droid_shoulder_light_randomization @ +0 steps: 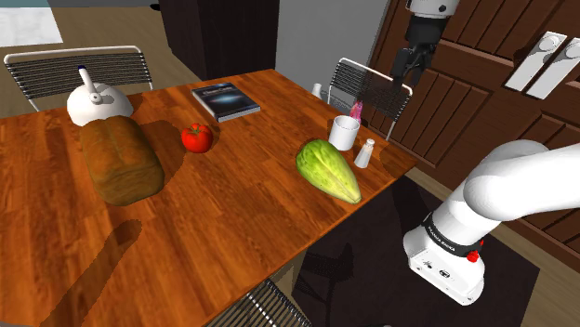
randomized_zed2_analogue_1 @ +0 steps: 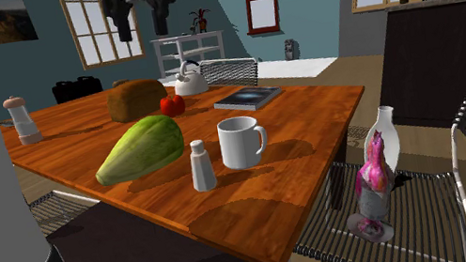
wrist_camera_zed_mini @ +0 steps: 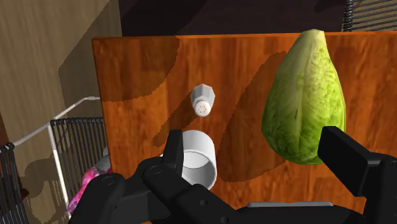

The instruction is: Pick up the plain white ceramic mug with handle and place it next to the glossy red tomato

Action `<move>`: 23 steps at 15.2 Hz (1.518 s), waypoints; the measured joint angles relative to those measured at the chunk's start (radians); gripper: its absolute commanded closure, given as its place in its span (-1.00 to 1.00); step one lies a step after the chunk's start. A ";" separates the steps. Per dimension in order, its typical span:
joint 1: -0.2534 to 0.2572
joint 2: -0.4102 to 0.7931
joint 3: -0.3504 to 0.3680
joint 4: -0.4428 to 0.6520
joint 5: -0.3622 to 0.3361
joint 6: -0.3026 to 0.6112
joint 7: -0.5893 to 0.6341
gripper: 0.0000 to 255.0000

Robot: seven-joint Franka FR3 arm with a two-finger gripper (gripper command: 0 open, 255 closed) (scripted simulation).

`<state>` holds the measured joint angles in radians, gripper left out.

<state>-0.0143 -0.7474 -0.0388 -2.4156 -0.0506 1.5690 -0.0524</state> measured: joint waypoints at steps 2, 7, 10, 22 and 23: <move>0.000 0.009 -0.001 -0.011 0.000 0.021 0.002 -1.00; 0.000 0.106 -0.003 -0.073 0.008 0.210 0.021 -1.00; -0.005 0.179 -0.014 -0.097 0.006 0.329 0.020 -1.00; 0.000 0.584 -0.032 -0.063 0.038 0.782 0.033 -1.00; 0.001 0.603 -0.032 -0.065 0.040 0.805 0.033 -1.00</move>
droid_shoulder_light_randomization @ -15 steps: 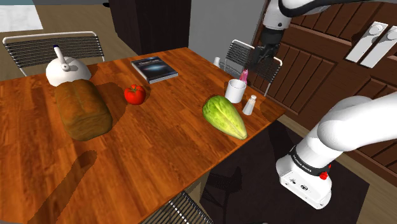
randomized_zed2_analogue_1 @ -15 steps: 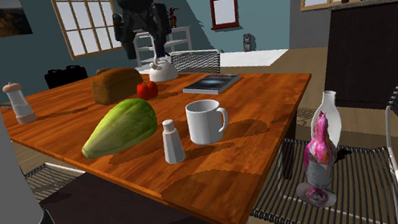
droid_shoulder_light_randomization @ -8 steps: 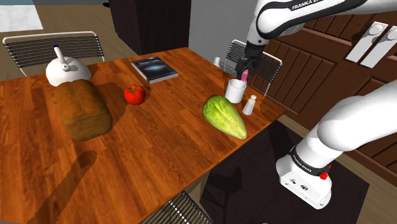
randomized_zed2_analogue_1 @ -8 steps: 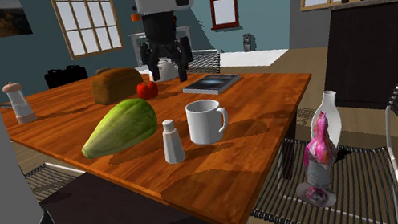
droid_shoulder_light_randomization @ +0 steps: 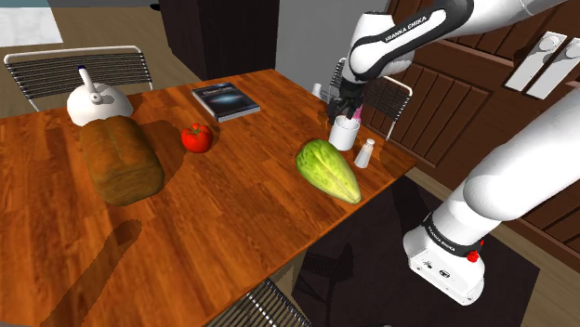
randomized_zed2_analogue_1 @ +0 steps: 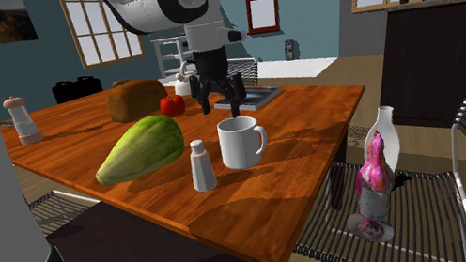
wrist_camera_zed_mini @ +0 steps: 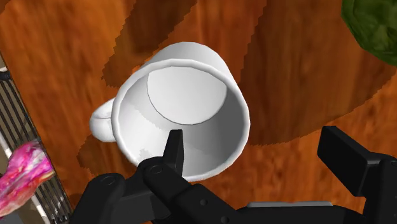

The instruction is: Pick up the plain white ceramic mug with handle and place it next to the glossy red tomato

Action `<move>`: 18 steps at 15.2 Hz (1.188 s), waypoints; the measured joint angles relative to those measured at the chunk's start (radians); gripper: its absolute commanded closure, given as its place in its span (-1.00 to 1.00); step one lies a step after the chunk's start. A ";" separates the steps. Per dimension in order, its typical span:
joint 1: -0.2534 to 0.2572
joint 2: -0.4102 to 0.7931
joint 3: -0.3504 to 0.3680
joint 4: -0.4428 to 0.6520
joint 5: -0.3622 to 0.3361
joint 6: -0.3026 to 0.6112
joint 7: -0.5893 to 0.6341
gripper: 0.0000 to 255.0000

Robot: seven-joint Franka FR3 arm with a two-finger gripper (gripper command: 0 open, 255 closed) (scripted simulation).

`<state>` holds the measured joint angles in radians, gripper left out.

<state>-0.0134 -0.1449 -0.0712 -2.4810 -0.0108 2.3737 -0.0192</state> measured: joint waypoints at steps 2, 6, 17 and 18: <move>0.001 0.024 0.000 -0.008 0.003 0.034 0.000 -1.00; 0.000 0.069 -0.002 -0.023 0.007 0.094 -0.006 -1.00; 0.000 0.077 -0.002 -0.025 0.008 0.105 -0.007 1.00; 0.000 0.076 -0.002 -0.025 0.008 0.105 -0.007 1.00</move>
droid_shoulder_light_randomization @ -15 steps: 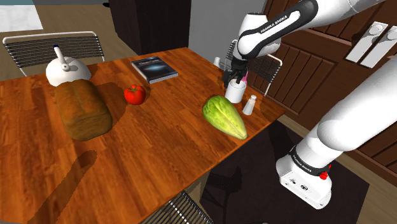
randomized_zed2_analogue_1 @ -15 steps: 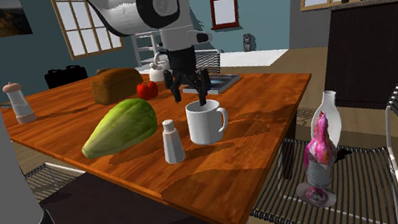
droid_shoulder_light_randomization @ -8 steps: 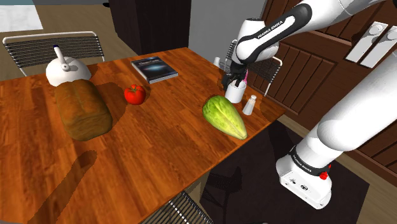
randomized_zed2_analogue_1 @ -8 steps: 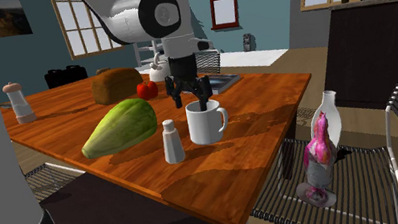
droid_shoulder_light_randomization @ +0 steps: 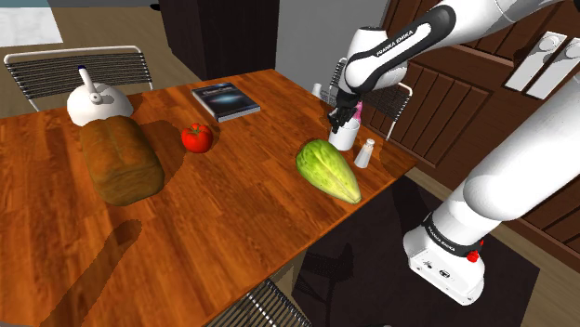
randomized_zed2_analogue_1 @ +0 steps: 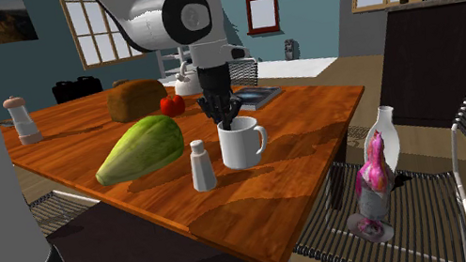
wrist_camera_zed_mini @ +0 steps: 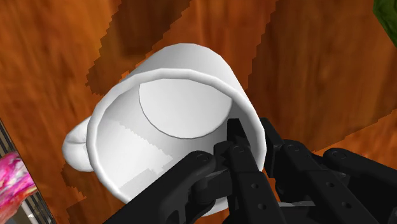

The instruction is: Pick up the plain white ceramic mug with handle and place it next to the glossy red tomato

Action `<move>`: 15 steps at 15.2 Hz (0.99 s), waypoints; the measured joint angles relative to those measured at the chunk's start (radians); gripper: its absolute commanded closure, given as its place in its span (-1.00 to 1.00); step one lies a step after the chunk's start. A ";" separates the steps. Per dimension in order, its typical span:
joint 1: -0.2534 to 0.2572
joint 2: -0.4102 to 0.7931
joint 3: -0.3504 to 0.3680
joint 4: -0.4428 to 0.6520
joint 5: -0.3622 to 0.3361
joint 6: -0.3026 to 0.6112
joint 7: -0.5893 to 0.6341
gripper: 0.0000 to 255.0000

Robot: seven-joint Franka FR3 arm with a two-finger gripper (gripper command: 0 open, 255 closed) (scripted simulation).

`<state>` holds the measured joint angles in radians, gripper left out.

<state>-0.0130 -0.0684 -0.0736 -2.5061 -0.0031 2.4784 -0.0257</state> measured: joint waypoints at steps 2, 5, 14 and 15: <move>0.000 0.000 0.000 0.000 0.000 0.000 0.000 1.00; 0.000 0.000 0.000 0.000 0.000 0.000 0.000 1.00; -0.002 -0.069 0.000 0.034 -0.007 -0.103 0.002 1.00; -0.002 -0.078 0.000 0.037 -0.008 -0.115 0.003 1.00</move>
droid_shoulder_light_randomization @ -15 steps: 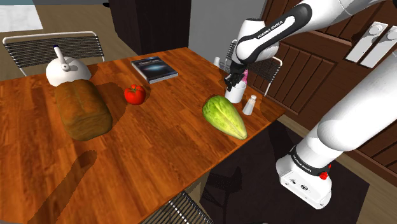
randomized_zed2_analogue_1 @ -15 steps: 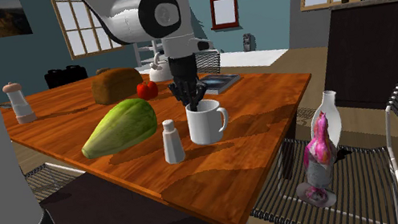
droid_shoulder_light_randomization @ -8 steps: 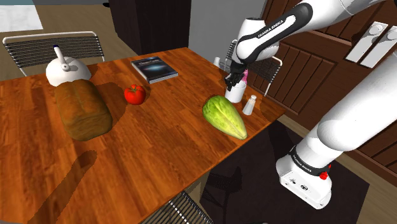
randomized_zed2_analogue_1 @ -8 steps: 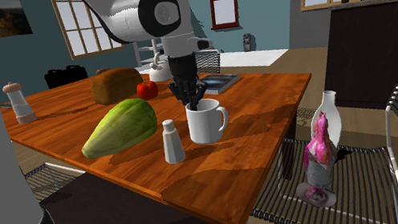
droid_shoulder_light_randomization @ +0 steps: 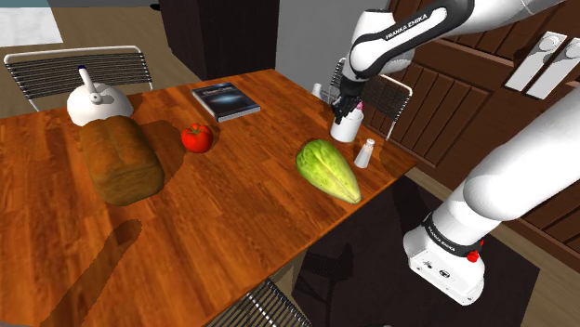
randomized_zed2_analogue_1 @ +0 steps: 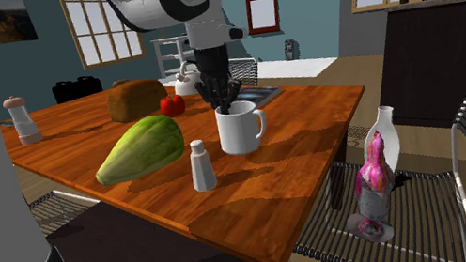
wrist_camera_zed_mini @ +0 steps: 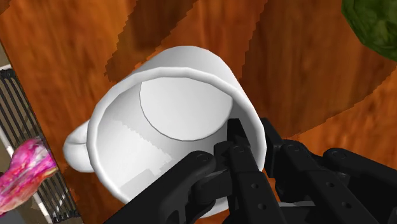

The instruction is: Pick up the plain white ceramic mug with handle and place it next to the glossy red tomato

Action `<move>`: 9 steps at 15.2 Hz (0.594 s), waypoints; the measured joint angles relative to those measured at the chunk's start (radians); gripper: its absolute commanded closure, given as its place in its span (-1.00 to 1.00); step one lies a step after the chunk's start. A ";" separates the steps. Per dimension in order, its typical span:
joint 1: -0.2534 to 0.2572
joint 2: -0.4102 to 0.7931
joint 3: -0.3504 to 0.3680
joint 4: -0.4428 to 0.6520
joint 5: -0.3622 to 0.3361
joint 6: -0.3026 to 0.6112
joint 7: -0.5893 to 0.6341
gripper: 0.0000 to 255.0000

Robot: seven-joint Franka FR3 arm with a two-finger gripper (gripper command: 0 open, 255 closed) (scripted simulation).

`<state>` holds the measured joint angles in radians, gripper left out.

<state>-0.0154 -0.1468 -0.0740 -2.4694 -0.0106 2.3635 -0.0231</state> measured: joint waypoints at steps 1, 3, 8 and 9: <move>0.001 -0.008 0.002 0.007 0.000 -0.015 0.003 1.00; 0.002 -0.026 0.004 0.020 -0.001 -0.047 0.008 1.00; 0.001 -0.066 0.004 0.052 -0.004 -0.118 0.007 1.00; 0.001 -0.074 0.005 0.058 -0.005 -0.132 0.009 1.00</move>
<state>-0.0143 -0.2211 -0.0691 -2.4117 -0.0152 2.2316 -0.0146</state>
